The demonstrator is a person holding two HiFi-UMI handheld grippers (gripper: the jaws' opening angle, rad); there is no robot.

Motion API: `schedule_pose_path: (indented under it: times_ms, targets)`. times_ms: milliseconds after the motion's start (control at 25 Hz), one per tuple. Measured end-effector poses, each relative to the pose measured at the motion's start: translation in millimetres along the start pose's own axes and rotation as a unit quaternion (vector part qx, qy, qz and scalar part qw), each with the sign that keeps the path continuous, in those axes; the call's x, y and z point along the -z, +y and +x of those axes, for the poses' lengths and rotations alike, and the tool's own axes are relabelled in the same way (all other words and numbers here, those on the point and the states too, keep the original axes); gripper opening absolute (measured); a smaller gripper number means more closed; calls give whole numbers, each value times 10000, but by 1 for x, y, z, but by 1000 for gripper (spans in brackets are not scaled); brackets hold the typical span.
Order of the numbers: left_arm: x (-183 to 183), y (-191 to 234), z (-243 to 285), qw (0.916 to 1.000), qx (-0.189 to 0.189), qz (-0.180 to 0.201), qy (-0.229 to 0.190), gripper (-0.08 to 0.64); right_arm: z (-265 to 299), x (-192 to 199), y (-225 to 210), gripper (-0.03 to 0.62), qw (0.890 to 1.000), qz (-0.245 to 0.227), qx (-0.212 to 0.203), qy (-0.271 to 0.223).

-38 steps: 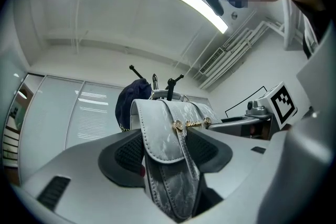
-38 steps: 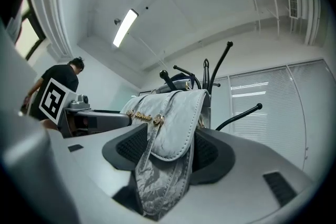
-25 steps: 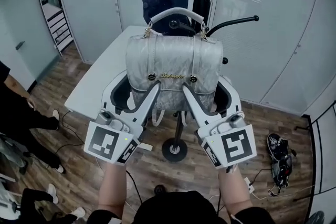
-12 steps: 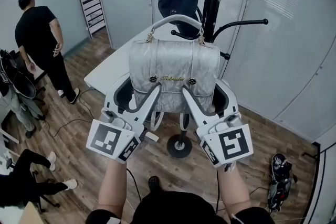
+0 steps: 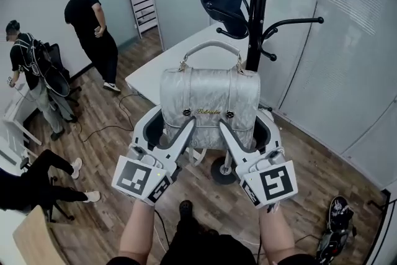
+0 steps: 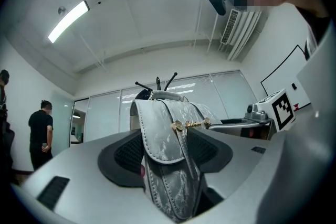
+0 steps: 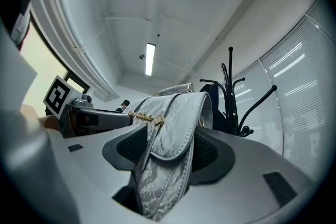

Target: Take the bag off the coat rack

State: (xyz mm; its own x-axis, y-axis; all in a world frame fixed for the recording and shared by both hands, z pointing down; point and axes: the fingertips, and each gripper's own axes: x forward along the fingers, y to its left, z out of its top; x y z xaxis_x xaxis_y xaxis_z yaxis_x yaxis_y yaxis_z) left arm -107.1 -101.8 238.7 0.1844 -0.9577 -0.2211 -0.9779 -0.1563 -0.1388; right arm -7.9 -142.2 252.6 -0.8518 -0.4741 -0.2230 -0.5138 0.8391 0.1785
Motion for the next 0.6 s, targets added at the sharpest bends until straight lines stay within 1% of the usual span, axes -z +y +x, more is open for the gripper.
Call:
schedule_pose_path:
  times_ms: [200,400,600]
  targets:
    - [3,-15,-30,9994,-329,-101,96,264,-20,2,18,255,9995,110,-310,27]
    - [5,-19,-49,9982,-533,-136,234,261,-25,8,32,256,9974,315,-634,160]
    - [10,-23,-53,9970,-666,-175,359,259,-28,14,33,256,9966,349,-713,204]
